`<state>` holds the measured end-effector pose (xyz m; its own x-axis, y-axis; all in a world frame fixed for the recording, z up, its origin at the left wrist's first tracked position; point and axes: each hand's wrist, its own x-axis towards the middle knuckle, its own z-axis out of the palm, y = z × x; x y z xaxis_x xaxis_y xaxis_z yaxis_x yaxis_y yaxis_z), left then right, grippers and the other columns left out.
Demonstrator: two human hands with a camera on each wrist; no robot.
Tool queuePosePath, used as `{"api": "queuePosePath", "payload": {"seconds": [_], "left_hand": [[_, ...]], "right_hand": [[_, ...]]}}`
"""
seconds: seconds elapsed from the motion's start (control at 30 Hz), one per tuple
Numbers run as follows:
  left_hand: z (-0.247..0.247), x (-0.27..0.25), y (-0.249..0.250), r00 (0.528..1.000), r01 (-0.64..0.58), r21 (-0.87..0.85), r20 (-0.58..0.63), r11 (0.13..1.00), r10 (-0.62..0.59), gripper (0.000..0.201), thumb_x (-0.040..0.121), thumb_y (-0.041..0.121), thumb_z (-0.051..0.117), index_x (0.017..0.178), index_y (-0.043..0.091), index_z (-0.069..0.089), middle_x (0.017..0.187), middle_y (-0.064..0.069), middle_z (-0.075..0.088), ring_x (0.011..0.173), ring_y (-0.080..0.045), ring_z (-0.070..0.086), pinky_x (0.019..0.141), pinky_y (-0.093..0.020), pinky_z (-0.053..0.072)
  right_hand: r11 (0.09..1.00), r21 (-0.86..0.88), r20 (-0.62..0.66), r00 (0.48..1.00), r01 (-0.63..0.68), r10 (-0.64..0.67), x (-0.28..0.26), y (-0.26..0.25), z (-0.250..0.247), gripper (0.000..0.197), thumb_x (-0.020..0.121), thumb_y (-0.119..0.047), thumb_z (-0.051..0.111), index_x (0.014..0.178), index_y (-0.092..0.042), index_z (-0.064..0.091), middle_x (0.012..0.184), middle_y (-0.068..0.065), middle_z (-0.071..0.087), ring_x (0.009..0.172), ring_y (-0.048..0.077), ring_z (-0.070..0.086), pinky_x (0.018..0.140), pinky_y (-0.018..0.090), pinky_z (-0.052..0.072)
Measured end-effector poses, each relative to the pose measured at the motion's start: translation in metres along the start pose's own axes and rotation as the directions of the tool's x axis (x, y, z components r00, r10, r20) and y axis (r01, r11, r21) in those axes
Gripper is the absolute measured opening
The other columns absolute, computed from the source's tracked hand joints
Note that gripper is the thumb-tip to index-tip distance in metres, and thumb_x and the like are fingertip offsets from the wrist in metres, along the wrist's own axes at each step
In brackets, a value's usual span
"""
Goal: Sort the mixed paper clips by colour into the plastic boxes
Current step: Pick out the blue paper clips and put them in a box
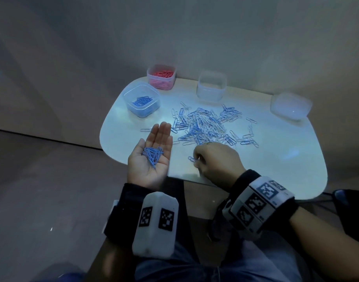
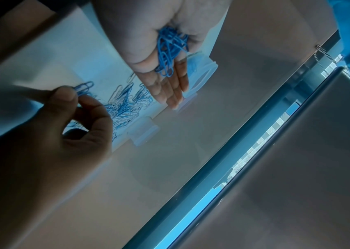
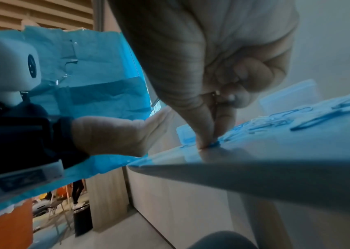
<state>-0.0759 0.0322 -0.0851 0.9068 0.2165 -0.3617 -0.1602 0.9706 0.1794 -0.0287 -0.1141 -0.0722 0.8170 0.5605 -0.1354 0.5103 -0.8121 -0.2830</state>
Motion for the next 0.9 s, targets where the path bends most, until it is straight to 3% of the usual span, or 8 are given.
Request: {"api": "queuePosePath", "payload": {"seconds": [0.13, 0.3, 0.37, 0.47, 0.57, 0.67, 0.8, 0.9], "left_hand": [[0.000, 0.002, -0.001, 1.000, 0.001, 0.005, -0.005, 1.000, -0.001, 0.057, 0.101, 0.025, 0.021, 0.087, -0.006, 0.067, 0.093, -0.021, 0.070, 0.077, -0.030, 0.072, 0.067, -0.039, 0.057], [-0.002, 0.003, -0.009, 1.000, 0.008, 0.026, -0.019, 1.000, -0.008, 0.050, 0.101, 0.027, 0.020, 0.098, -0.001, 0.061, 0.093, -0.018, 0.070, 0.078, -0.028, 0.072, 0.068, -0.040, 0.057], [-0.003, 0.004, -0.011, 1.000, 0.003, 0.036, -0.017, 0.999, -0.003, 0.050, 0.101, 0.028, 0.020, 0.099, 0.001, 0.061, 0.094, -0.016, 0.071, 0.080, -0.027, 0.072, 0.071, -0.040, 0.057], [0.000, 0.005, -0.014, 1.000, 0.015, 0.041, -0.027, 0.999, -0.013, 0.048, 0.101, 0.030, 0.021, 0.101, 0.004, 0.061, 0.100, -0.012, 0.069, 0.092, -0.024, 0.067, 0.081, -0.039, 0.053], [0.009, 0.005, -0.022, 0.999, 0.031, 0.024, -0.015, 0.999, -0.031, 0.051, 0.101, 0.030, 0.023, 0.091, 0.004, 0.065, 0.085, -0.011, 0.072, 0.078, -0.022, 0.070, 0.068, -0.034, 0.057], [0.019, 0.006, -0.024, 0.998, 0.065, 0.079, 0.023, 0.995, -0.067, 0.067, 0.102, 0.031, 0.022, 0.071, 0.002, 0.075, 0.076, -0.011, 0.073, 0.068, -0.019, 0.072, 0.064, -0.031, 0.058], [0.026, 0.009, -0.014, 0.997, 0.064, -0.058, 0.040, 0.996, -0.061, 0.057, 0.100, 0.026, 0.026, 0.080, -0.005, 0.069, 0.076, -0.018, 0.071, 0.065, -0.028, 0.071, 0.056, -0.037, 0.058], [0.036, 0.018, 0.011, 0.993, 0.109, -0.079, 0.043, 0.991, -0.106, 0.039, 0.091, 0.016, 0.036, 0.066, -0.001, 0.060, 0.057, -0.011, 0.062, 0.048, -0.023, 0.065, 0.041, -0.022, 0.052]], "right_hand": [[0.999, 0.036, 0.053, 0.998, -0.033, 0.031, 0.004, -0.001, -0.001, 0.014, 0.092, -0.021, 0.050, 0.101, -0.016, 0.058, 0.114, 0.003, 0.058, 0.109, 0.024, 0.052, 0.081, 0.030, 0.040], [0.993, -0.110, 0.026, 0.999, 0.044, -0.041, -0.002, -0.008, 0.006, 0.014, 0.093, -0.012, 0.045, 0.106, -0.013, 0.048, 0.115, 0.006, 0.052, 0.109, 0.026, 0.047, 0.070, 0.030, 0.029], [0.997, -0.065, -0.006, 0.999, 0.049, -0.049, -0.004, -0.010, -0.003, 0.008, 0.091, -0.010, 0.045, 0.097, -0.016, 0.047, 0.107, 0.006, 0.055, 0.103, 0.026, 0.050, 0.068, 0.028, 0.027], [0.976, 0.208, -0.138, 0.990, 0.067, -0.039, 0.004, -0.016, -0.036, 0.012, 0.088, -0.011, 0.054, 0.081, -0.020, 0.050, 0.073, -0.007, 0.051, 0.077, 0.018, 0.050, 0.064, 0.026, 0.031], [0.914, 0.352, -0.206, 0.970, 0.200, -0.132, 0.017, -0.033, -0.054, 0.014, 0.083, -0.010, 0.062, 0.076, -0.020, 0.055, 0.058, -0.015, 0.042, 0.057, 0.003, 0.042, 0.055, 0.012, 0.033], [0.927, 0.298, -0.153, 0.970, 0.226, -0.187, 0.026, -0.047, -0.047, 0.013, 0.083, -0.015, 0.062, 0.072, -0.020, 0.059, 0.060, -0.014, 0.042, 0.065, 0.011, 0.046, 0.062, 0.019, 0.036], [0.854, 0.478, -0.317, 0.947, 0.205, -0.050, 0.033, -0.040, -0.054, 0.017, 0.086, -0.017, 0.062, 0.069, -0.016, 0.062, 0.063, -0.011, 0.054, 0.054, 0.002, 0.049, 0.054, 0.006, 0.035], [0.797, 0.571, -0.401, 0.914, 0.197, 0.061, 0.036, -0.030, -0.062, 0.014, 0.088, -0.018, 0.060, 0.077, -0.011, 0.065, 0.063, -0.014, 0.054, 0.052, -0.011, 0.048, 0.054, 0.003, 0.034]]}}
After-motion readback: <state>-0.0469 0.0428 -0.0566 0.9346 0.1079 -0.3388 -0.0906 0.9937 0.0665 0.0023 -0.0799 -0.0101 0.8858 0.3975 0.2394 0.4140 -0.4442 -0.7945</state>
